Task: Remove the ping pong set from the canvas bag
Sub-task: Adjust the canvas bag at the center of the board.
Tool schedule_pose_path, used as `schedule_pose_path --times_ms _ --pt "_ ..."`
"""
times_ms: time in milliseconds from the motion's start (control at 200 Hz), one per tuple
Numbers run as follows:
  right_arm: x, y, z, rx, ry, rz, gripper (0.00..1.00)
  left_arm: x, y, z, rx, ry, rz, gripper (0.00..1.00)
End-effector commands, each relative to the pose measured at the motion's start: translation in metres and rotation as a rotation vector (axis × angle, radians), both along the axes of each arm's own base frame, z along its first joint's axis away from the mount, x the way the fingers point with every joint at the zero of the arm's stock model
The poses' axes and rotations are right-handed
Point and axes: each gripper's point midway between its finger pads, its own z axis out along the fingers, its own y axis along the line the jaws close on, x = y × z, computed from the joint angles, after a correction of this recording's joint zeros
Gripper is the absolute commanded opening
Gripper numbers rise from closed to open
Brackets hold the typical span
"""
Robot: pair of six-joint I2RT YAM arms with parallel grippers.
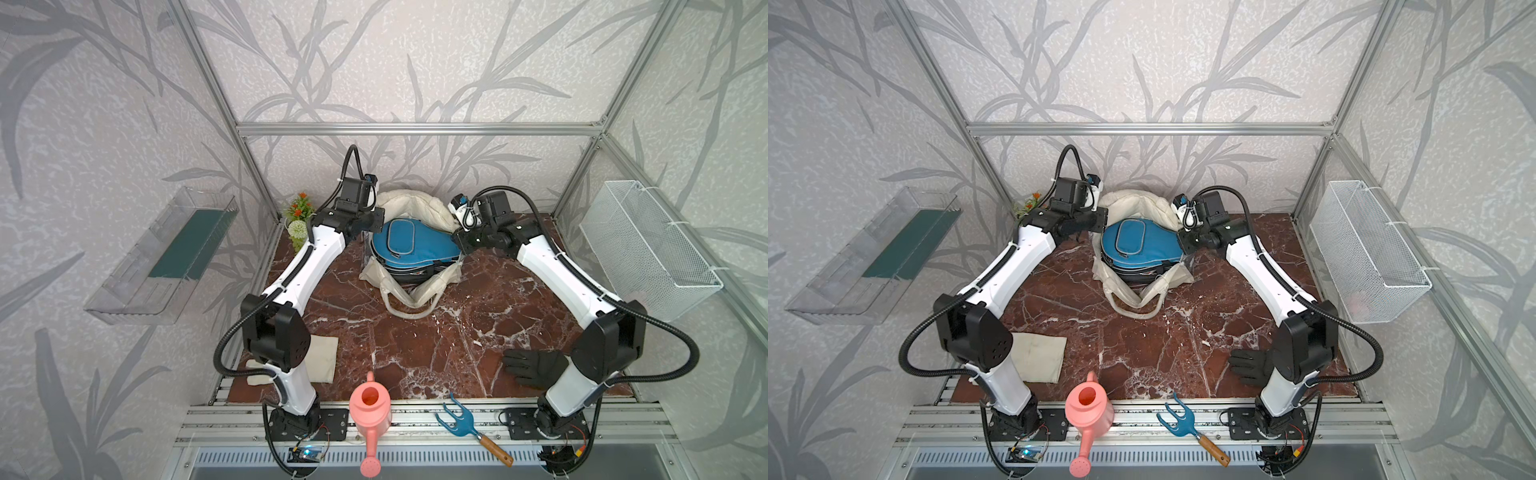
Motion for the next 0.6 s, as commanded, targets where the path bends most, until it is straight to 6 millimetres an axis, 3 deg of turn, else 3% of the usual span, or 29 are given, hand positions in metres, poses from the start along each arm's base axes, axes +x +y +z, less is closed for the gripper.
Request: schedule_pose_path --times_ms 0,65,195,320,435,595 --pt "-0.019 -0.007 0.034 -0.003 -0.047 0.024 0.77 -0.009 -0.011 0.025 -0.057 -0.102 -0.036 0.00" --pt "-0.031 -0.005 0.055 -0.031 -0.080 0.052 1.00 -0.016 -0.013 0.031 -0.068 -0.129 -0.046 0.00" --pt "-0.062 0.020 0.088 -0.099 -0.146 0.163 0.99 -0.030 -0.014 0.048 -0.098 -0.202 -0.061 0.00" --pt "-0.101 0.067 0.102 -0.105 -0.158 0.347 0.99 -0.038 -0.011 0.060 -0.117 -0.263 -0.062 0.00" --pt "-0.116 0.104 0.094 -0.077 -0.099 0.460 0.99 -0.035 -0.008 0.069 -0.098 -0.296 -0.053 0.00" --pt "-0.079 0.128 0.048 -0.124 -0.003 0.436 0.99 -0.019 -0.007 0.083 -0.066 -0.328 -0.032 0.00"
